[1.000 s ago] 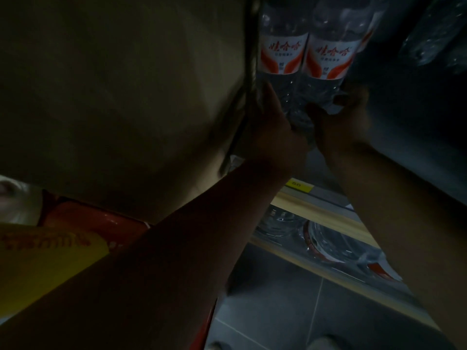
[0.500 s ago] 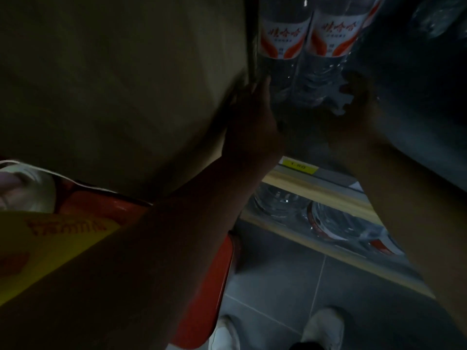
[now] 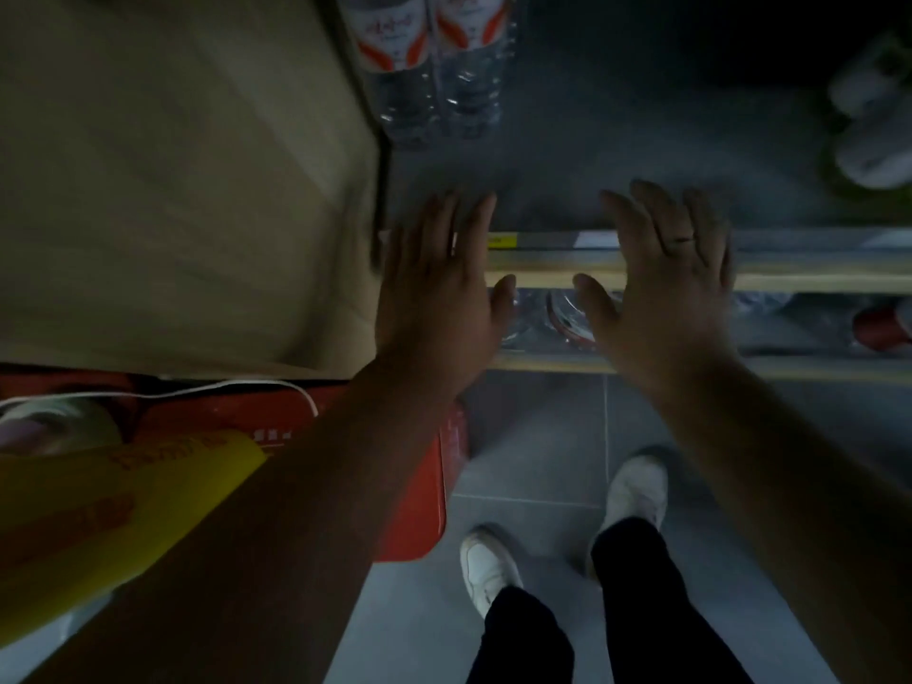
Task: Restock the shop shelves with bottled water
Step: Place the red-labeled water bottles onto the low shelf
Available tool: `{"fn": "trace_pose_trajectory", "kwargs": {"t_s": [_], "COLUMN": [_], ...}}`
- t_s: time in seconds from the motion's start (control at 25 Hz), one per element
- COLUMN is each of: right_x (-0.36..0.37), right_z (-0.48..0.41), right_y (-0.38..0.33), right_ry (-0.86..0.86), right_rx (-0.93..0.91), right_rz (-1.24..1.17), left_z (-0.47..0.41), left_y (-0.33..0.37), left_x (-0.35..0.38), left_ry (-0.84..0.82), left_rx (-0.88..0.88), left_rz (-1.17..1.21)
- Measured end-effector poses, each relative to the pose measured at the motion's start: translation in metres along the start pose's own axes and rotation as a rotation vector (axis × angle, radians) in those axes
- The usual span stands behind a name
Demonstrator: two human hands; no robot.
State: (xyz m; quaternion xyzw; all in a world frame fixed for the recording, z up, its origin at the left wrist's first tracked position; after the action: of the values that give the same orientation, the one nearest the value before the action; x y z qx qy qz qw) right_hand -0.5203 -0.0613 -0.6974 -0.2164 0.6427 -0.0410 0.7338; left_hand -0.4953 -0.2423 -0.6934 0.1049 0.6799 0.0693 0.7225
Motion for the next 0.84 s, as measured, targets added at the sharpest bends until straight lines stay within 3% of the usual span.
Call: {"fn": "trace_pose_trajectory", "kwargs": {"t_s": [0.36,0.84], "right_x": [-0.041,-0.075], "right_z": [0.128,0.301], "right_y": [0.082,0.283], "right_ry": [-0.085,-0.027], "right_rx": [0.470,1.017], "right_rz": [-0.107,-0.342], "left_z": [0.035,0.046], "left_y": [0.135,0.383], "left_x": [0.019,0.098], "left_ry": [-0.213,-0.428], "left_rx": [0.324,0.678], "left_rz": [0.023,0.047]}}
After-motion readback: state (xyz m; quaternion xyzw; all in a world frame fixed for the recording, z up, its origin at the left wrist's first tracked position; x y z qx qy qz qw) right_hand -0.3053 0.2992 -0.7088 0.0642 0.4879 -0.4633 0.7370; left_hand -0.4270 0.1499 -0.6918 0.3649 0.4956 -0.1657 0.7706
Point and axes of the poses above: each hand's wrist, its own z-axis away from the middle knuckle, its own x-axis out of the palm, y = z × x, the point moved 2 cm from there along -z, towards the middle knuckle, and after that the axes turned 13 degrees about -y, right-handed, at the moved point
